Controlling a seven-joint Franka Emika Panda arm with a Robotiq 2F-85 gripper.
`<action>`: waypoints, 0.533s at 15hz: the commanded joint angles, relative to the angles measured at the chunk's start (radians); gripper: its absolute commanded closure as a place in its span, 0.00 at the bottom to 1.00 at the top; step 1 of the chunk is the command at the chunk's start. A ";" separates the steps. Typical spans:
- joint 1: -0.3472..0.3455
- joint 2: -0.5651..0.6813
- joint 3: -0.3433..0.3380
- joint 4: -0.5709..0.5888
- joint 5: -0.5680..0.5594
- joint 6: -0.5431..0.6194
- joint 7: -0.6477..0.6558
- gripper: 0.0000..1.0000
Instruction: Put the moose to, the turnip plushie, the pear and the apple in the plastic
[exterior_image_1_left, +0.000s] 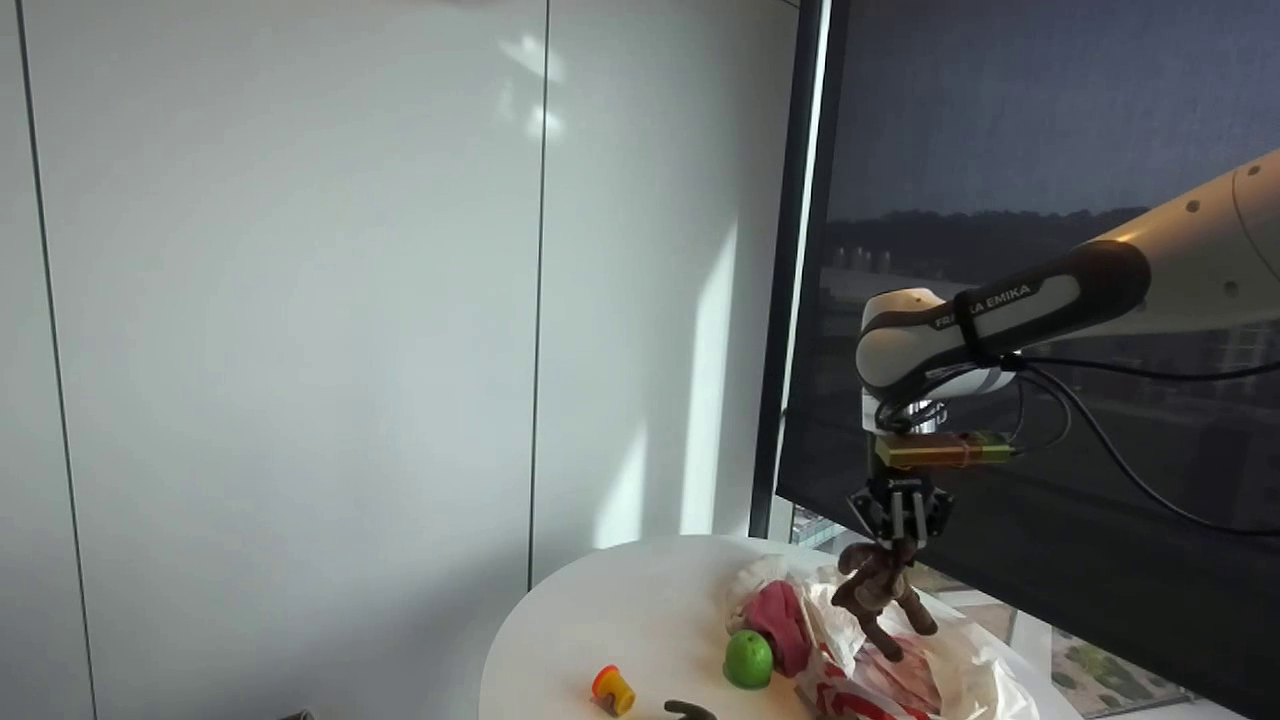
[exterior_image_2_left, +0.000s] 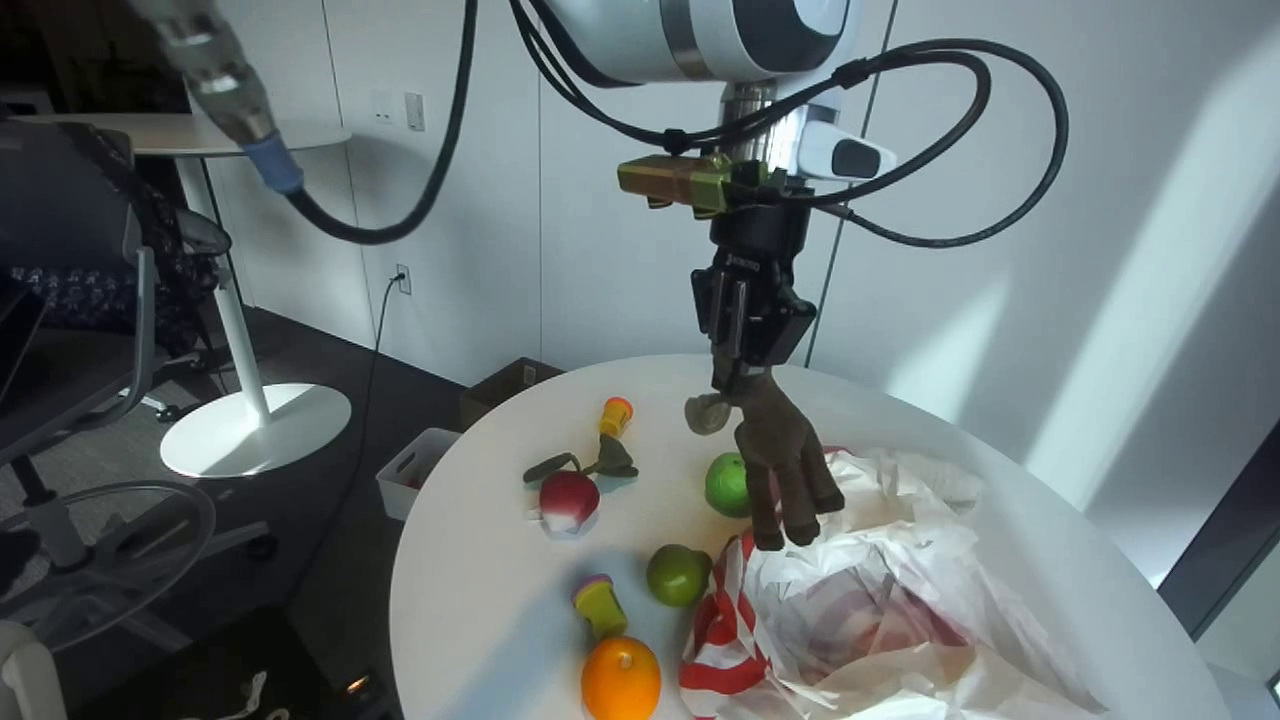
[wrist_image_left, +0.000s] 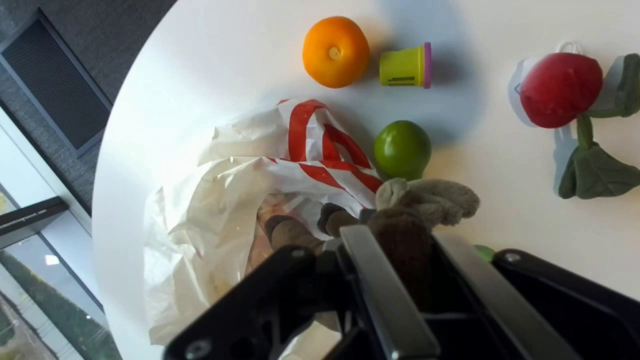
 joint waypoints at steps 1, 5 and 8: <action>-0.023 0.055 -0.010 0.026 -0.030 -0.049 0.060 0.81; -0.044 0.175 -0.041 0.106 -0.029 -0.090 0.072 0.81; -0.044 0.258 -0.064 0.168 -0.037 -0.103 0.066 0.81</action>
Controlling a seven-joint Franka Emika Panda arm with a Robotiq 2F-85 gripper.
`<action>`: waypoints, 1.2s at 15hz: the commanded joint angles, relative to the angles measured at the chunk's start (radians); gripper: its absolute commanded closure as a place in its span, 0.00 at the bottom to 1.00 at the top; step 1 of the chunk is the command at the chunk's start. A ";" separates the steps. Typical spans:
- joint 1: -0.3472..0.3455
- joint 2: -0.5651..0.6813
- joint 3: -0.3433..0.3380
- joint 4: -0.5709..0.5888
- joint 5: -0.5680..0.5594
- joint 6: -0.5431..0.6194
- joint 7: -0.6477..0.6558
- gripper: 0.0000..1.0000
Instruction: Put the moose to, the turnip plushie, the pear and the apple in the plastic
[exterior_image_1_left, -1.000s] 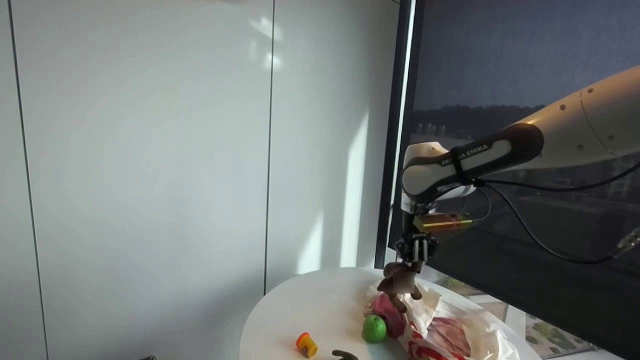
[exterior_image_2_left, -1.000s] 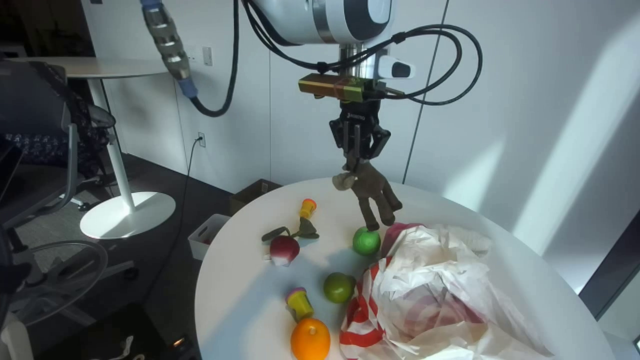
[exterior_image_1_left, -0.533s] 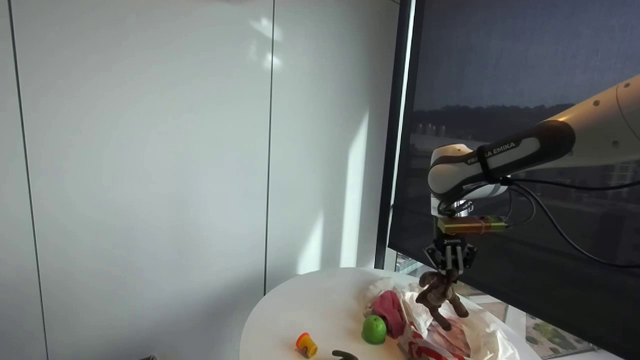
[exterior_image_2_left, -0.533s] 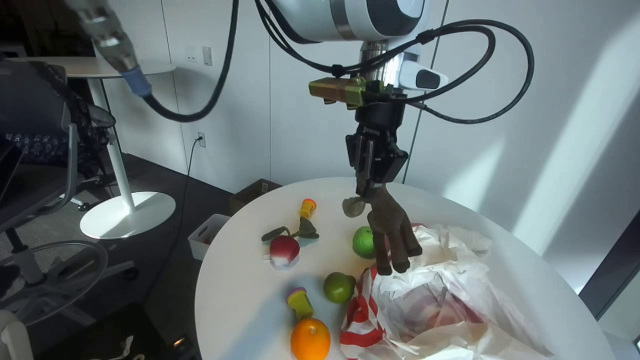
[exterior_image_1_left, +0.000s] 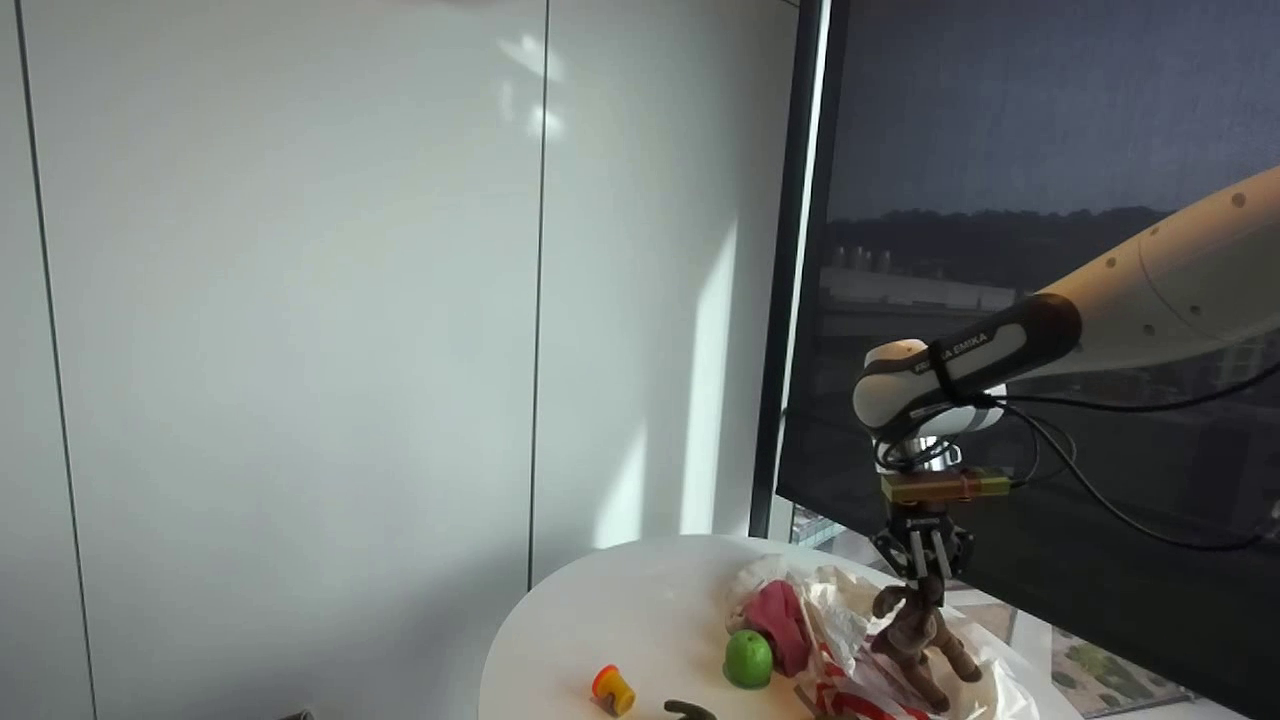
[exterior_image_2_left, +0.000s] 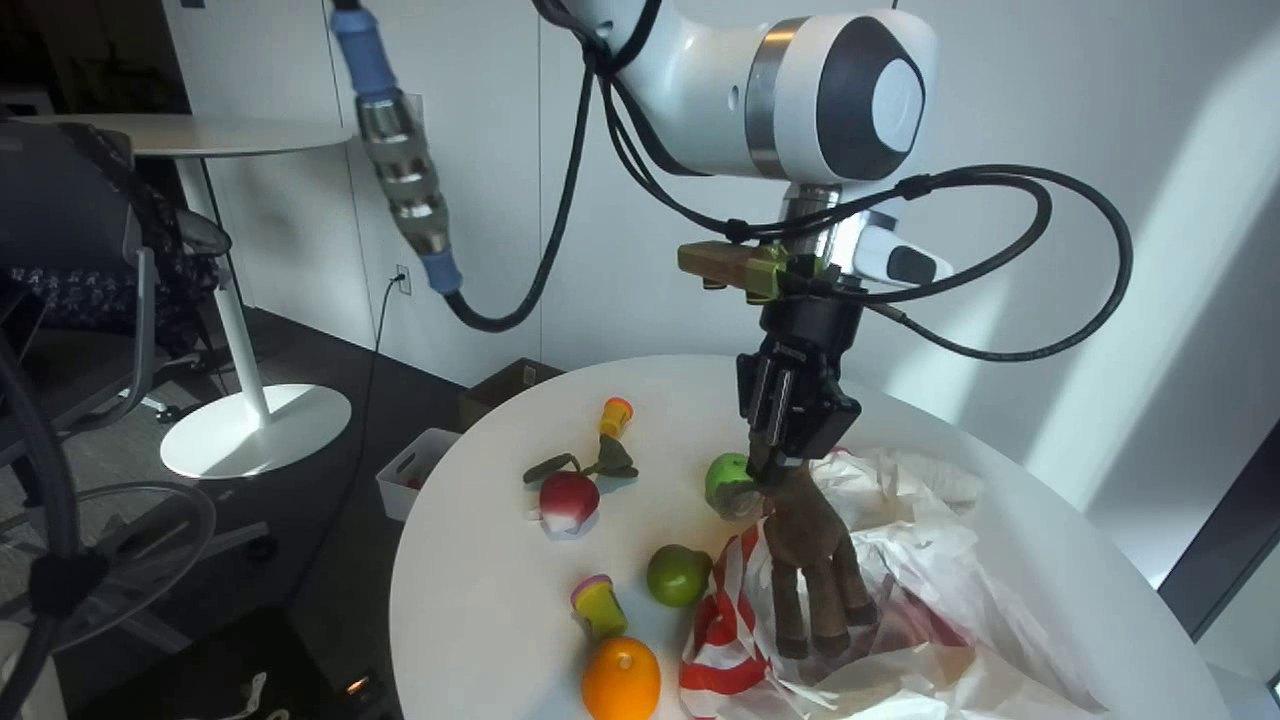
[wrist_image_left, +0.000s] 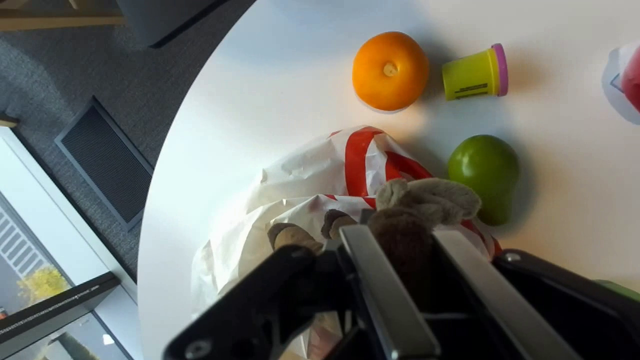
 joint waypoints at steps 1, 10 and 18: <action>0.004 0.108 -0.023 0.121 -0.025 -0.045 0.016 0.81; 0.025 0.272 -0.035 0.293 -0.076 -0.030 -0.042 0.81; -0.025 0.352 -0.014 0.353 0.050 0.029 -0.243 0.82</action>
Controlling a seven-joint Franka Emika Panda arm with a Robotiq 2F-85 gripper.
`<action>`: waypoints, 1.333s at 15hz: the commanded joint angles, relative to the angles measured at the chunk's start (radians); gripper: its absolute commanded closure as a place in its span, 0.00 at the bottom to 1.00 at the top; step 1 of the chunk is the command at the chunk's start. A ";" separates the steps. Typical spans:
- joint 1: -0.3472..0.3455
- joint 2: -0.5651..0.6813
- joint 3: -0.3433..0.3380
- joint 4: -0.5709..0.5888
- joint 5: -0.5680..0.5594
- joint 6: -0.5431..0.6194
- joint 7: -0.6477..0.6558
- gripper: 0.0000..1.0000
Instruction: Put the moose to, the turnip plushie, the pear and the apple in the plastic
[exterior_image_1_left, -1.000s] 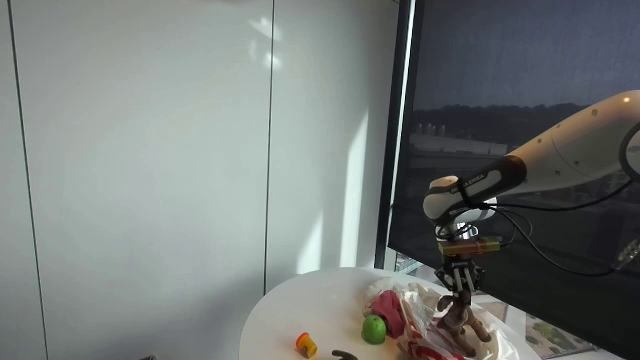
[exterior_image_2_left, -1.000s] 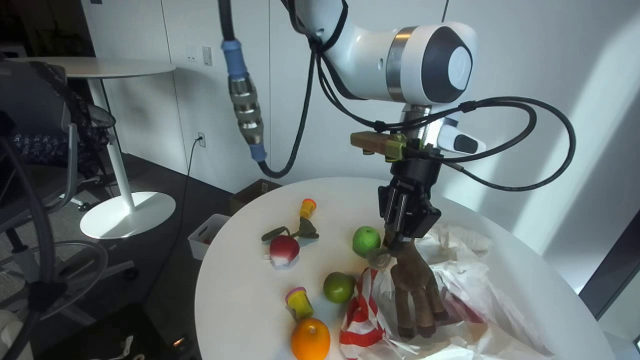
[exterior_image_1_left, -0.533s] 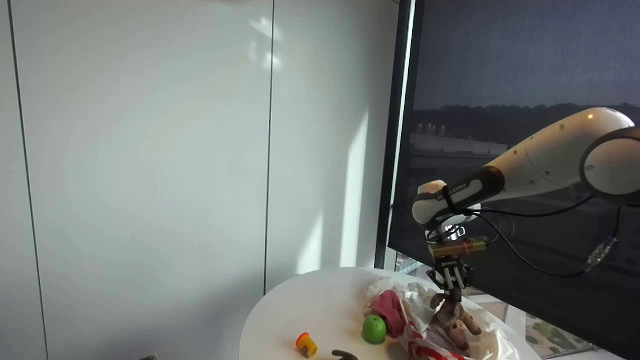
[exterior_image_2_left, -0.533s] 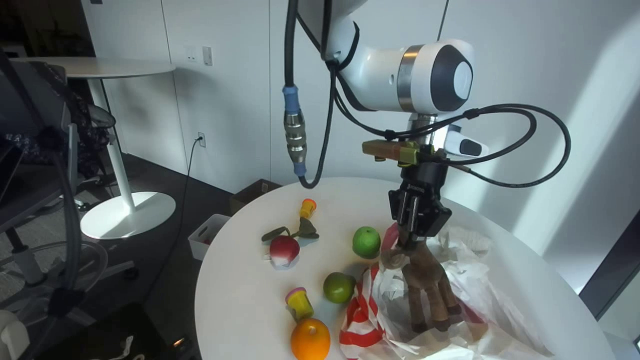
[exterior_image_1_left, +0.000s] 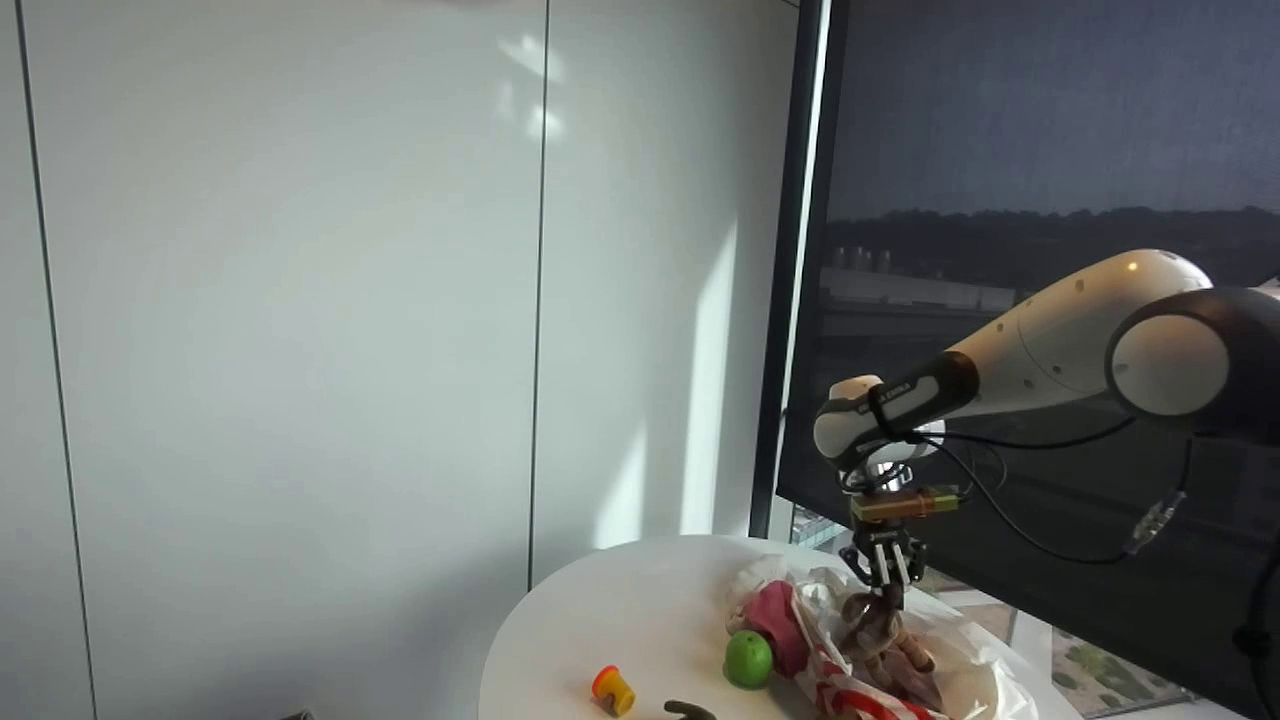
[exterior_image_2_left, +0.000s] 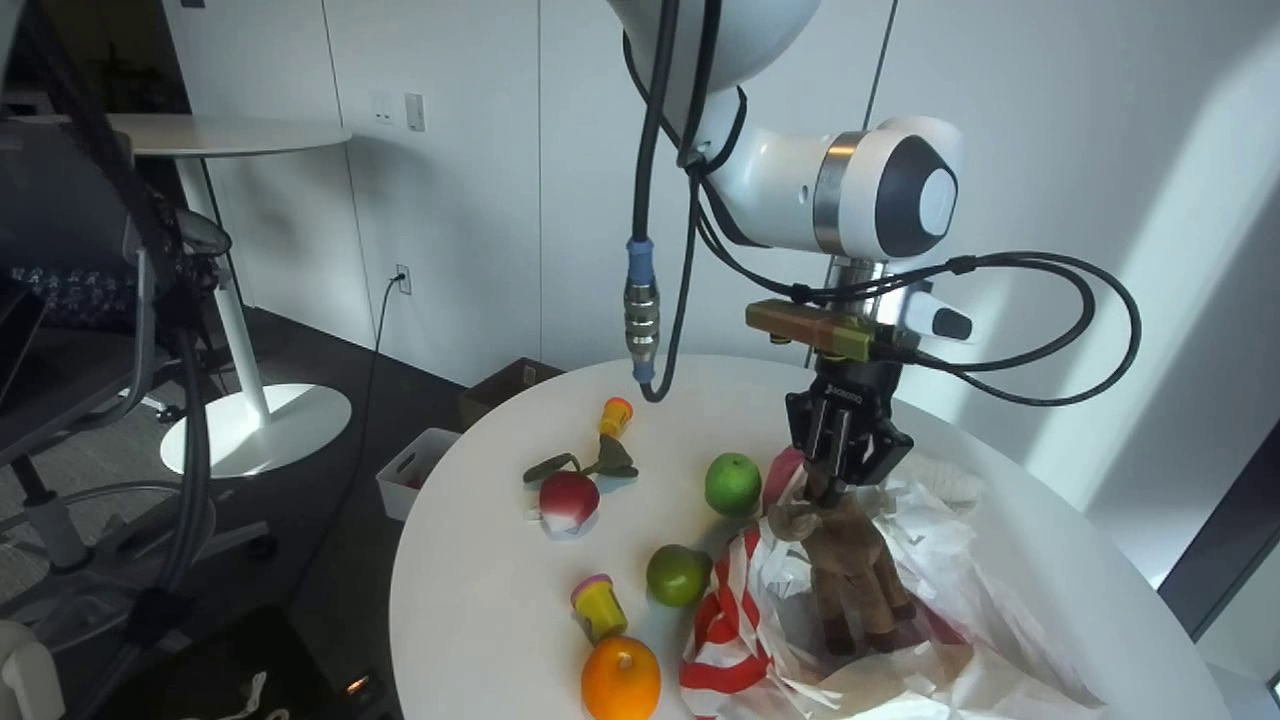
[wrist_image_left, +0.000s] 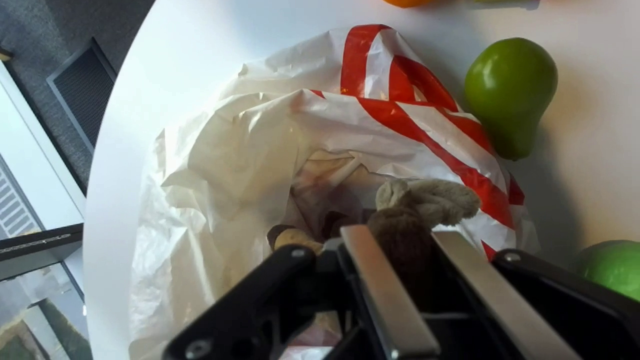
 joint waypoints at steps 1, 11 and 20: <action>-0.029 0.026 0.014 0.048 0.090 0.025 -0.131 0.82; -0.120 0.108 0.004 0.138 0.267 -0.113 -0.312 0.81; -0.136 0.211 -0.005 0.269 0.232 -0.273 -0.327 0.49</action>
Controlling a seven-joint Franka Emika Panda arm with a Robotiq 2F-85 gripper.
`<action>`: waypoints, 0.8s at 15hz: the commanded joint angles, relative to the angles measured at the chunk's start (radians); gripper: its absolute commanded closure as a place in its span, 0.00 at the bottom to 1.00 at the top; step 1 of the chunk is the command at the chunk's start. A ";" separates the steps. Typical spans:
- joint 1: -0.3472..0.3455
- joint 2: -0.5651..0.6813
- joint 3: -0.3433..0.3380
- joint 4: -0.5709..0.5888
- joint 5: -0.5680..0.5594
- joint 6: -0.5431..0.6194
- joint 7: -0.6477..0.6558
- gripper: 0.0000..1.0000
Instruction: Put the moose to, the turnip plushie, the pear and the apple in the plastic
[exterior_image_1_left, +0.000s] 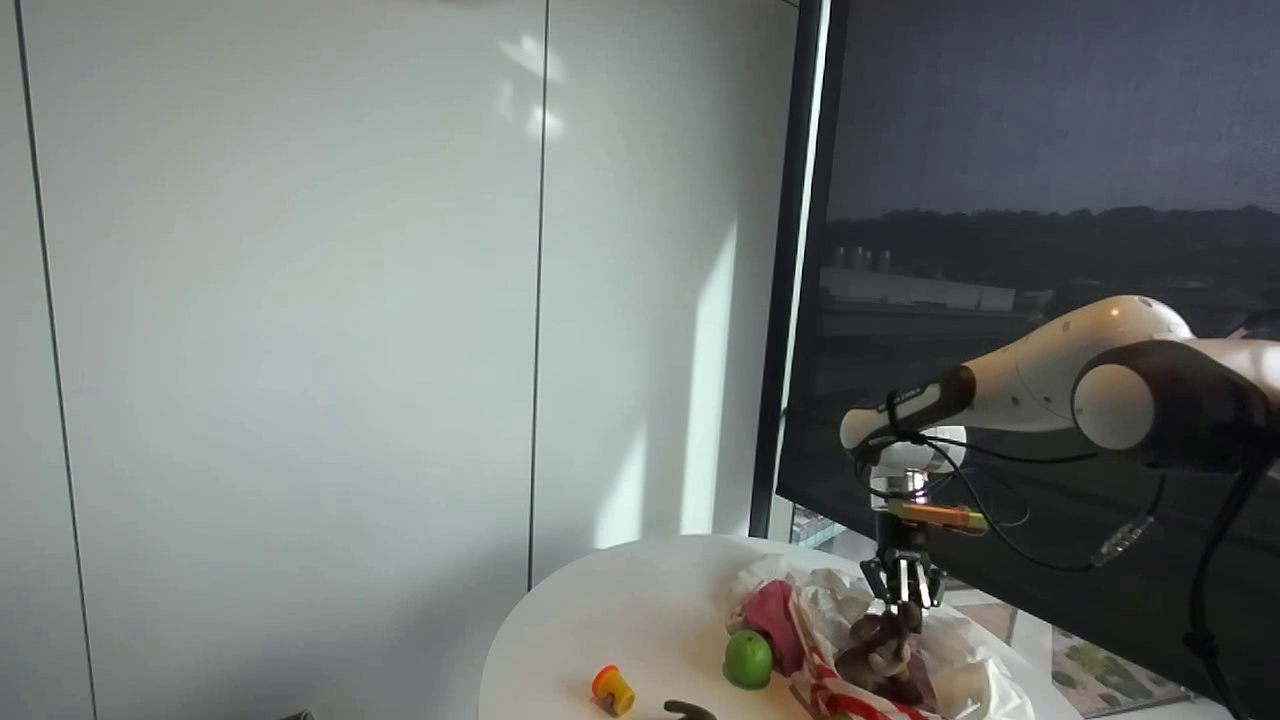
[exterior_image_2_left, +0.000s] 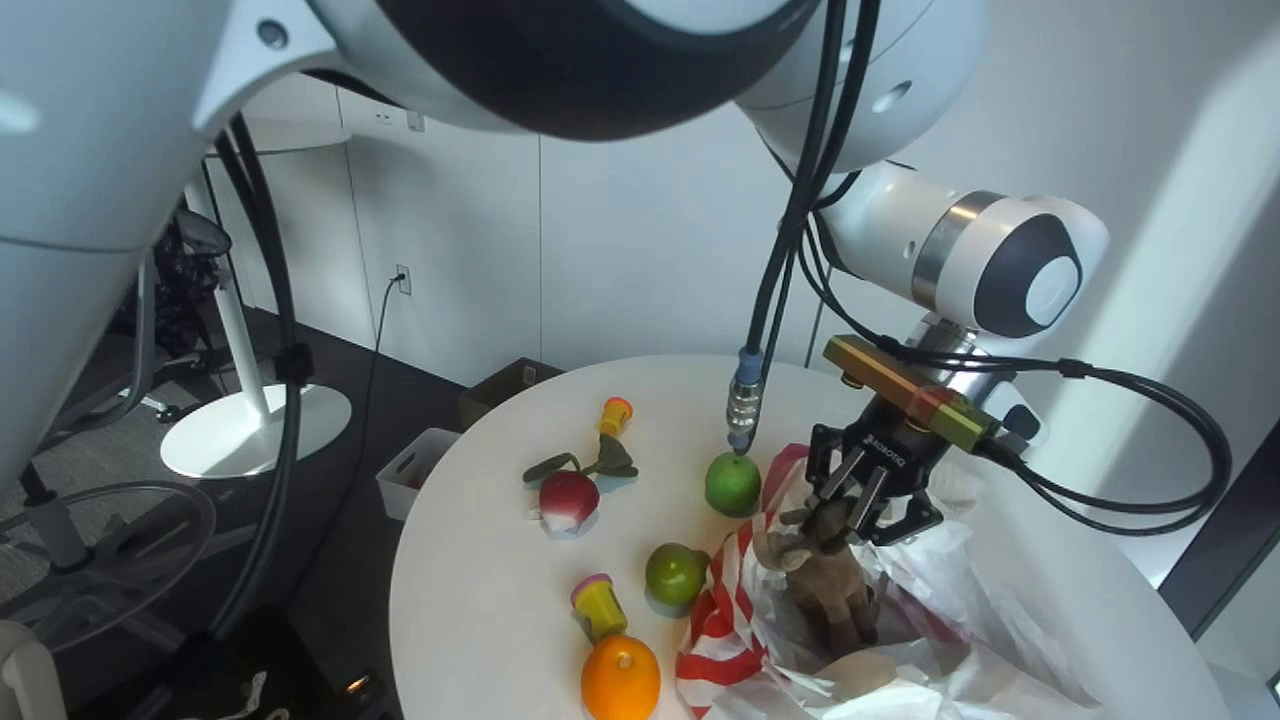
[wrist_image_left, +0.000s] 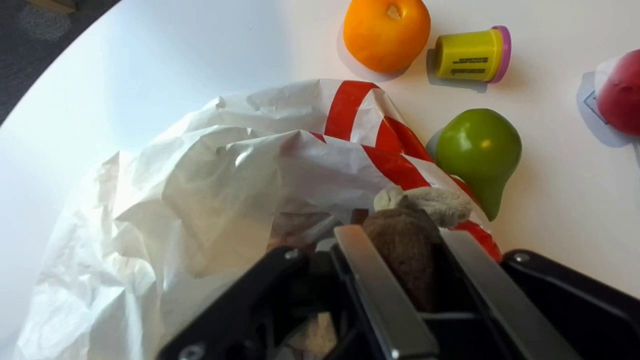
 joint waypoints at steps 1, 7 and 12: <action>0.015 0.026 -0.016 0.070 -0.029 -0.029 0.022 0.42; 0.109 -0.155 -0.019 -0.078 -0.187 0.102 0.083 0.00; 0.207 -0.297 0.040 -0.206 -0.278 0.152 0.066 0.00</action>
